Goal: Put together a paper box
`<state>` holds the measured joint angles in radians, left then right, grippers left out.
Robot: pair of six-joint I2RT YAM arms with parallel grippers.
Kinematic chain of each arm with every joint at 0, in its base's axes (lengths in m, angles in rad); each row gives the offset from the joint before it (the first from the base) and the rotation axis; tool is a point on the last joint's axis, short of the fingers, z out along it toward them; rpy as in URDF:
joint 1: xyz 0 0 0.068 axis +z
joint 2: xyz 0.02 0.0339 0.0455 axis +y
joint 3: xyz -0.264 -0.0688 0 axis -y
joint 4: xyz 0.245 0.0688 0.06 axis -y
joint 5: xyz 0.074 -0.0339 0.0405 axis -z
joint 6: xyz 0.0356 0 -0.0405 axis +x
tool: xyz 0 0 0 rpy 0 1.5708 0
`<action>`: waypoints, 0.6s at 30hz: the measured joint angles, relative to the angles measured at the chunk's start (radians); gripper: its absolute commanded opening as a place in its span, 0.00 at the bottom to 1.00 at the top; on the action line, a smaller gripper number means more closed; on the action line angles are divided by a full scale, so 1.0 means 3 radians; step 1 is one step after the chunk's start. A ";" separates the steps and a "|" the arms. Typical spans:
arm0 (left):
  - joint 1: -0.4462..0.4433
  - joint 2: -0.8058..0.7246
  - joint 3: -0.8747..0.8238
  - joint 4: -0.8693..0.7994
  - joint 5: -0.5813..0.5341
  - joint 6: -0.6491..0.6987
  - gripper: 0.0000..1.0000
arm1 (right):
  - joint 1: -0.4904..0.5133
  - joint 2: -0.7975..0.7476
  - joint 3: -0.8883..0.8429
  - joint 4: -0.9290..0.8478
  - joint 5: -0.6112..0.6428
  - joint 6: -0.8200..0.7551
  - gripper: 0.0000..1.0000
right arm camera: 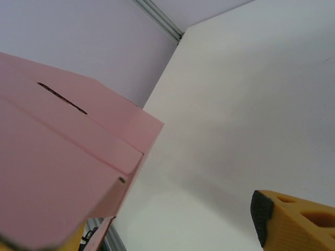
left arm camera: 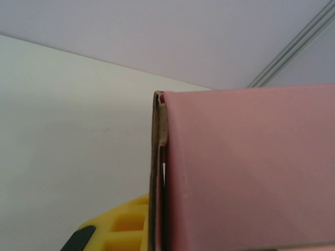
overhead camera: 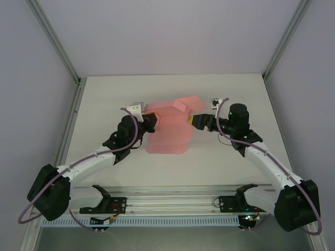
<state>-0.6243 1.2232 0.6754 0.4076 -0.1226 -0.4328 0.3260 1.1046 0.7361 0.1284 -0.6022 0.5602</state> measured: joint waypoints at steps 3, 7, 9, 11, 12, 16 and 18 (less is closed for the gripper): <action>-0.0001 0.0022 0.0000 0.0043 0.0022 0.0000 0.00 | 0.0000 0.0027 0.0019 -0.0003 -0.0038 0.0003 0.78; 0.0000 0.0036 0.0000 0.0043 0.0032 0.0009 0.00 | 0.0009 0.0197 0.0076 0.0006 -0.0041 -0.0001 0.75; 0.0000 0.0050 0.0000 0.0042 0.0032 0.0010 0.00 | 0.0051 0.0299 0.0118 0.0006 -0.0015 -0.0034 0.73; 0.0006 0.0075 0.0000 0.0037 0.0027 0.0010 0.00 | 0.0121 0.0385 0.0164 -0.0003 0.0080 -0.0085 0.70; 0.0020 0.0089 0.0000 0.0036 0.0022 0.0010 0.00 | 0.0164 0.0415 0.0184 -0.0019 0.0153 -0.0112 0.69; 0.0062 0.0109 0.0000 0.0020 -0.0042 0.0025 0.00 | 0.0373 0.0476 0.0254 -0.0108 0.0679 -0.0195 0.62; 0.0067 0.0109 0.0000 0.0005 -0.0084 0.0036 0.00 | 0.0458 0.0490 0.0272 -0.0148 0.0949 -0.0229 0.62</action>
<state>-0.6041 1.2560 0.6754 0.4091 -0.1478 -0.4221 0.4633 1.2514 0.8177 0.0841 -0.3176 0.4915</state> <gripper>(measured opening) 0.092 0.626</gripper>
